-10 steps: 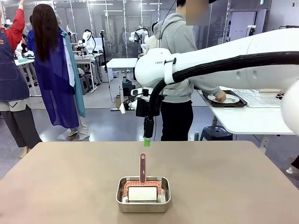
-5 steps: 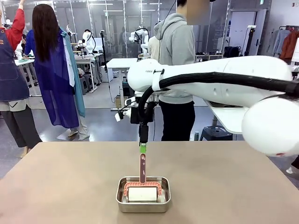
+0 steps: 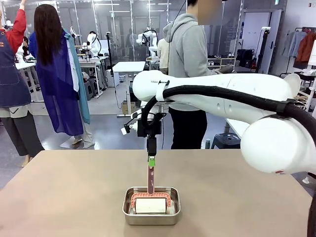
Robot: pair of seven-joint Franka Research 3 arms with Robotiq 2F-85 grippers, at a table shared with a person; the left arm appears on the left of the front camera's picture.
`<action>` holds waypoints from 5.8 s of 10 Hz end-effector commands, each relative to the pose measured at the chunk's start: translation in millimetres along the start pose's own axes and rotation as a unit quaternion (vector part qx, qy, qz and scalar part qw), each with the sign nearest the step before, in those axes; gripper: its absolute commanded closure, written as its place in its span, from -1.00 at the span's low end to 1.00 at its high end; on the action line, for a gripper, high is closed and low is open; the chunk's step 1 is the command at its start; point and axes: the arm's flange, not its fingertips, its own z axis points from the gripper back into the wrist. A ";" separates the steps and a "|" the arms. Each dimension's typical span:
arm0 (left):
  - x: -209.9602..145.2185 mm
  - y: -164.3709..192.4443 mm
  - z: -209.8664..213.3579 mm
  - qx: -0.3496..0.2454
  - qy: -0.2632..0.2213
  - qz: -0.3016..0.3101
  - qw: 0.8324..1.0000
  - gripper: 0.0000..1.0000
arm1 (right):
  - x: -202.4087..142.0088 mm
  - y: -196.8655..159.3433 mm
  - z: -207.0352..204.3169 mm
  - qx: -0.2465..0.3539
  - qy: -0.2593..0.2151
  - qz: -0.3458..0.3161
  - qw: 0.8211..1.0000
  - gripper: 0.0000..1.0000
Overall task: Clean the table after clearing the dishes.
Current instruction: When the right (or left) Handle tray is removed, use the right hand (or left hand) to clean the right (or left) side of the table with the Lint Roller.
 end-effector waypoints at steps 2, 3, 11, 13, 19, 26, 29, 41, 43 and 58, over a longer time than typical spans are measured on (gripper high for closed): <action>-4.2 -3.7 1.4 0.002 0.005 0.001 1.000 -1.00 | 23.3 -16.3 -2.7 0.020 0.027 -0.035 0.999 -1.00; -4.2 -3.7 1.4 0.002 0.005 0.001 1.000 -1.00 | 23.1 -16.4 -7.1 0.024 0.030 -0.036 0.999 -1.00; -4.2 -3.7 1.4 0.002 0.005 0.001 1.000 -1.00 | 19.8 -13.8 -29.3 0.055 0.032 -0.035 0.997 -0.41; -4.2 -3.7 1.4 0.002 0.005 0.001 1.000 -1.00 | 18.7 -12.6 -32.2 0.059 0.021 -0.029 0.998 0.41; -4.2 -3.7 1.4 0.002 0.005 0.001 1.000 -1.00 | 16.3 0.9 -29.3 0.070 0.023 -0.053 0.996 1.00; -4.2 -3.7 1.4 0.002 0.005 0.001 1.000 -1.00 | -65.5 114.0 47.0 -0.027 0.000 -0.217 0.976 0.63; -4.2 -3.7 1.4 0.002 0.005 0.001 1.000 -1.00 | -110.8 142.5 59.7 -0.064 -0.093 -0.308 0.945 0.63; -4.2 -3.7 1.4 0.002 0.005 0.001 1.000 -1.00 | -299.1 93.9 96.7 0.034 -0.343 -0.446 0.826 0.53; -4.2 -3.7 1.4 0.002 0.005 0.001 1.000 -1.00 | -309.4 79.9 78.4 0.042 -0.373 -0.519 0.768 0.53; -4.2 -3.7 1.4 0.002 0.005 0.001 1.000 -1.00 | -347.9 23.3 -74.1 0.076 -0.414 -0.587 0.692 0.53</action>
